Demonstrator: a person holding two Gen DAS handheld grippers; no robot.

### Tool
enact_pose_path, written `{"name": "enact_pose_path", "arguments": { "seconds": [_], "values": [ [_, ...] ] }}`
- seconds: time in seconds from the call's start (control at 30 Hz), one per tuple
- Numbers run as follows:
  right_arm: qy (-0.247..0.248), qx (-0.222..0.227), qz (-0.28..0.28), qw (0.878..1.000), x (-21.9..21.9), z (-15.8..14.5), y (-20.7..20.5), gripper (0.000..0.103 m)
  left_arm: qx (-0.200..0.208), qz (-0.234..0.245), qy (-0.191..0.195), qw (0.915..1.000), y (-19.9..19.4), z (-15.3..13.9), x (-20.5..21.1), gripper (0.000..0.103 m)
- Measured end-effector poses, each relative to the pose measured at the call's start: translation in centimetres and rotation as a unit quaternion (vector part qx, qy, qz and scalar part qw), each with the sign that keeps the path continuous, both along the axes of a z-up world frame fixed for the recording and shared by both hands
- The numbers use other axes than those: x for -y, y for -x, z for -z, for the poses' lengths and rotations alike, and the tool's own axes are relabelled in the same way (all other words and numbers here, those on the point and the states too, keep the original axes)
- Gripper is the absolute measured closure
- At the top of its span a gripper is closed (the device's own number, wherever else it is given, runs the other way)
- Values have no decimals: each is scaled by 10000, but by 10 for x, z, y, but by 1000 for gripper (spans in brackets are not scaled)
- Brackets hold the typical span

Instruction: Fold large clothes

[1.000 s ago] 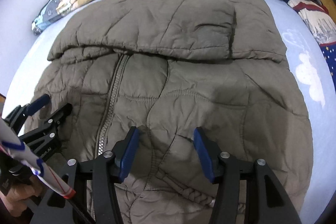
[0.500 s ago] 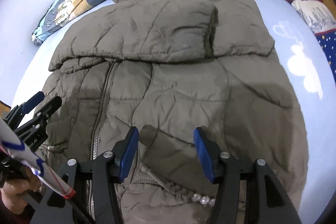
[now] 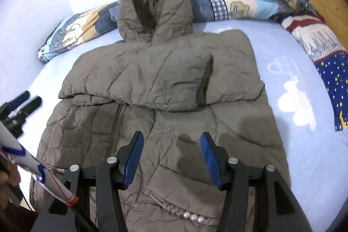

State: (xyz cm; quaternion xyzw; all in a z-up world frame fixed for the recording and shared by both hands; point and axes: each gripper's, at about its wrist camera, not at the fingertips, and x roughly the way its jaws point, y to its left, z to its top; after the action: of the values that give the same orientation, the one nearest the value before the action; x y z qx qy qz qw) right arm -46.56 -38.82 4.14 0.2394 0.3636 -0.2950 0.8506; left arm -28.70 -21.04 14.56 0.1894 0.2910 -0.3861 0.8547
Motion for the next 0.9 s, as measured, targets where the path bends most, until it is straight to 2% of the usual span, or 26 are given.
{"name": "enact_pose_path", "arguments": {
  "seconds": [0.1,0.2,0.33,0.47,0.7,0.9],
  "values": [
    [-266,4,124,9996,1,-10,-12,44,-256,-244,180,9992,-21,-7,-16,34],
    [-52,-20,8,10000,-10,-39,-26,44,-294,-401,363,9981,-29,-18,-30,34],
    [65,227,-155,9996,-20,-98,-40,44,-261,-503,474,9973,-34,-26,-44,34],
    [41,380,-118,9992,-22,-152,-45,44,-488,-589,694,9947,-42,-25,-56,34],
    [325,333,-27,9989,-22,-228,-55,44,-699,-405,730,9941,-45,-18,-54,33],
    [634,337,134,9973,9,-280,-83,39,-666,-307,690,9949,-41,-12,-51,33]
  ]
}}
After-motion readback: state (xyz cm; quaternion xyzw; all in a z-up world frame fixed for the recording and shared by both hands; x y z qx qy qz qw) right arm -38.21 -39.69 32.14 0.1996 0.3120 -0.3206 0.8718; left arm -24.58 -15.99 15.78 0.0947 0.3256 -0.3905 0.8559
